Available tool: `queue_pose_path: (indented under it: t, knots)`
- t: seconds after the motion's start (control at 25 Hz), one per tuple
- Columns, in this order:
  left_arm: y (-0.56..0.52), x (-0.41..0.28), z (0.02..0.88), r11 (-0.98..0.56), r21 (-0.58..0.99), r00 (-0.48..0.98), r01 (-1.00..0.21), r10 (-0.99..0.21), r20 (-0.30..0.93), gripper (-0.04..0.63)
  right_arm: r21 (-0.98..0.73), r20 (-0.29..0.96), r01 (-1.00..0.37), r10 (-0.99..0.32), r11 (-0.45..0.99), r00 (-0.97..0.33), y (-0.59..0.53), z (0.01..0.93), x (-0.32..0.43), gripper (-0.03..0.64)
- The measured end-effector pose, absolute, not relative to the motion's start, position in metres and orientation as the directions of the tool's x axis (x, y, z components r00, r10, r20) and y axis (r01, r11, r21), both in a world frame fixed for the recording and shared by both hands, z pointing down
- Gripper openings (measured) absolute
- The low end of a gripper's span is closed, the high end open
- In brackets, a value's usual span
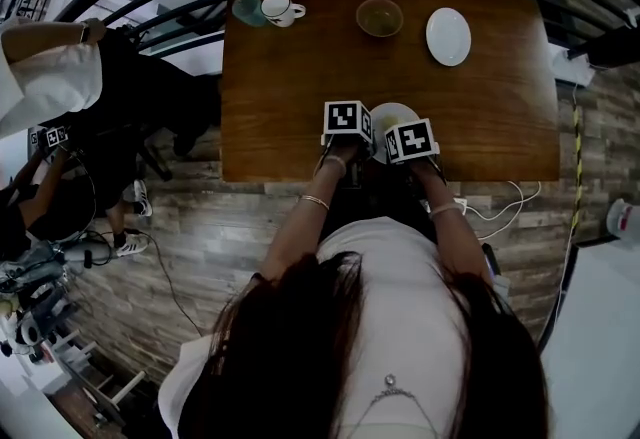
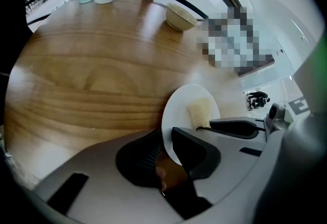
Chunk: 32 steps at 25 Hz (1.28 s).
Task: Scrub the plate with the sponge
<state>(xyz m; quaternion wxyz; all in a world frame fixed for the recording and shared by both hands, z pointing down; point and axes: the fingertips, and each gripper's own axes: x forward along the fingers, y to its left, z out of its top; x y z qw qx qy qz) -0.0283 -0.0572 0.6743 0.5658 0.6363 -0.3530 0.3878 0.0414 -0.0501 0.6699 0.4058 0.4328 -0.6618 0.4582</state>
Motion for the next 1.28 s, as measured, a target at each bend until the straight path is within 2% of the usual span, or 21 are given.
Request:
queue_pose_path:
  t: [0.2,0.4,0.52,0.64,0.84,1.08,1.28]
  knots:
    - [-0.056,-0.029,0.674,-0.110,0.432,0.438,-0.895,-0.035,0.898,0.083,-0.283,0.927,-0.931,-0.185,0.231,-0.327,-0.050,0.671,0.034,0.094]
    - [-0.056,-0.028,0.674,-0.104,0.442,0.448,-0.891,-0.048,0.893,0.084,-0.177,0.949,-0.969,-0.233,0.171,-0.214,-0.056,0.668,0.079,0.094]
    - [-0.057,-0.028,0.674,-0.104,0.447,0.453,-0.889,-0.051,0.890,0.084,-0.171,0.947,-0.979,-0.258,0.110,-0.194,-0.058,0.664,0.097,0.094]
    - [-0.057,-0.027,0.674,-0.112,0.449,0.455,-0.887,-0.038,0.890,0.084,-0.166,0.949,-0.980,-0.250,0.113,-0.190,-0.057,0.666,0.091,0.094]
    - [-0.057,-0.026,0.675,-0.125,0.452,0.458,-0.883,-0.027,0.888,0.084,-0.221,0.941,-0.964,-0.226,0.148,-0.250,-0.063,0.671,0.062,0.094]
    - [-0.057,-0.028,0.674,-0.127,0.447,0.454,-0.885,-0.029,0.891,0.084,-0.420,0.882,-0.899,-0.175,0.129,-0.437,-0.063,0.673,0.022,0.094]
    - [-0.056,-0.026,0.676,-0.111,0.452,0.459,-0.885,-0.043,0.888,0.084,-0.420,0.882,-0.905,-0.206,0.067,-0.424,-0.064,0.674,0.041,0.094]
